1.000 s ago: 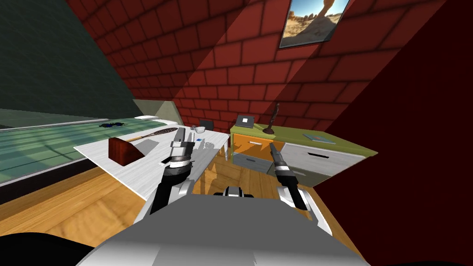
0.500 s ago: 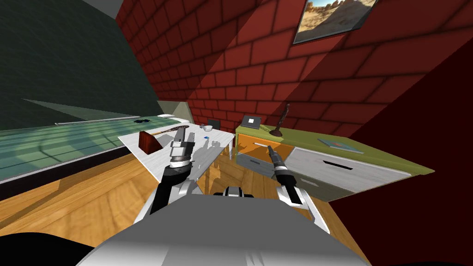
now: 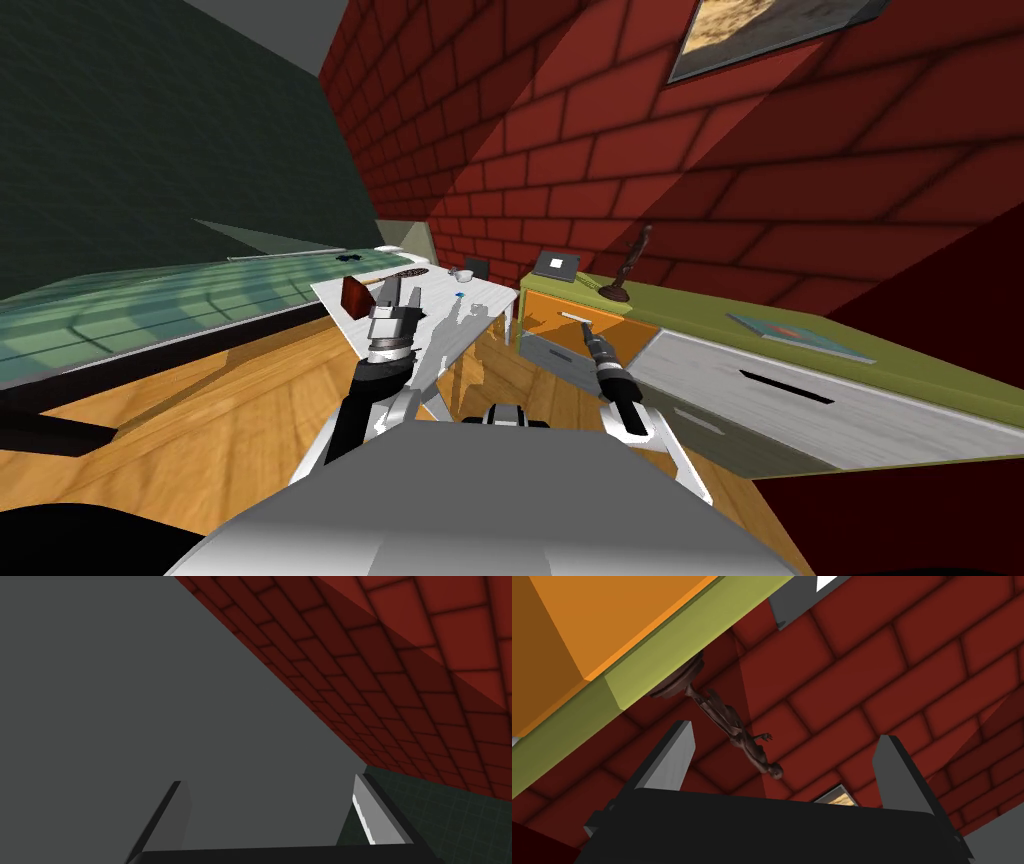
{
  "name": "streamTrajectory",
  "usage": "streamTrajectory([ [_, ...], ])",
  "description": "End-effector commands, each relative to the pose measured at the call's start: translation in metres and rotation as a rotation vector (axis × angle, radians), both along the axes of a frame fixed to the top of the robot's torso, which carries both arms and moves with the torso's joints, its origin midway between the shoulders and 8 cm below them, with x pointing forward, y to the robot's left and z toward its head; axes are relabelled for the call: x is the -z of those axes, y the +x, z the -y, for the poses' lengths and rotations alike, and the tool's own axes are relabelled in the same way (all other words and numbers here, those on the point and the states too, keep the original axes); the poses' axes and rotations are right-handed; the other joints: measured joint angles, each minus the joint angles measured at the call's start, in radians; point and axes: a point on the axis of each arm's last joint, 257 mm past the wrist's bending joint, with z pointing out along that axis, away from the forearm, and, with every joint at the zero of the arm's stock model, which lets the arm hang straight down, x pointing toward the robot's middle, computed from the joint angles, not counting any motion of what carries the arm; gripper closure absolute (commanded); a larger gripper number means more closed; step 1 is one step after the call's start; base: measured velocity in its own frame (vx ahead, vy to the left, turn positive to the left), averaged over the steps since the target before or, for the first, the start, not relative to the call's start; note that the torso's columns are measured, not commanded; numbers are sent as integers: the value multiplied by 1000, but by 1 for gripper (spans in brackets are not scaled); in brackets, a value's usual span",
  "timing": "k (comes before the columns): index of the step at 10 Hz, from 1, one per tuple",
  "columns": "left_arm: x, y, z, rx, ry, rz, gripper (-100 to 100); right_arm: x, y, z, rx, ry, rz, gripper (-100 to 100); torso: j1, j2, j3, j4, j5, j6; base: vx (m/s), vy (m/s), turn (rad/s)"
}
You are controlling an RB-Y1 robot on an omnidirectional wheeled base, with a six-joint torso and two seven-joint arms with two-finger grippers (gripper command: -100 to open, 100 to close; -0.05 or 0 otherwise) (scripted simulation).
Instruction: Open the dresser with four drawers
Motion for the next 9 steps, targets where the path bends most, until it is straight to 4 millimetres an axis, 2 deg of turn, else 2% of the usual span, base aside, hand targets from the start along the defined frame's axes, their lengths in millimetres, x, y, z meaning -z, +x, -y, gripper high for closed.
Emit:
streamTrajectory([
  [1,0,0,0,0,0,0,0,22,-1,18,59,-57,-81,-100,0,0,0,0,0,-2,-11,-24,269],
  [2,0,0,0,0,0,0,0,40,-4,34,103,-117,-144,-100,-1,0,0,0,0,0,-22,-31,381],
  [3,0,0,0,0,0,0,0,44,-5,37,115,-116,-158,-100,-2,1,1,0,-1,-1,-17,-34,197],
  [4,0,0,0,0,0,0,0,60,-8,52,156,-175,-217,-100,-2,0,0,0,-1,0,-16,-36,396],
  [5,0,0,0,0,0,0,0,64,-10,57,172,-175,-235,-100,-2,0,0,0,-1,-1,-14,-34,189],
  [6,0,0,0,0,0,0,0,81,-15,72,212,-232,-296,-100,-1,0,0,0,0,0,-16,-27,351],
  [7,0,0,0,0,0,0,0,84,-18,77,230,-235,-314,-100,-1,0,0,0,0,-1,-11,-28,208],
  [8,0,0,0,0,0,0,0,84,-18,77,230,-235,-314,-100,-1,0,0,0,0,0,-2,-13,-29],
  [9,0,0,0,0,0,0,0,100,-26,94,274,-298,-379,-100,0,0,0,0,0,0,-6,-15,296],
])
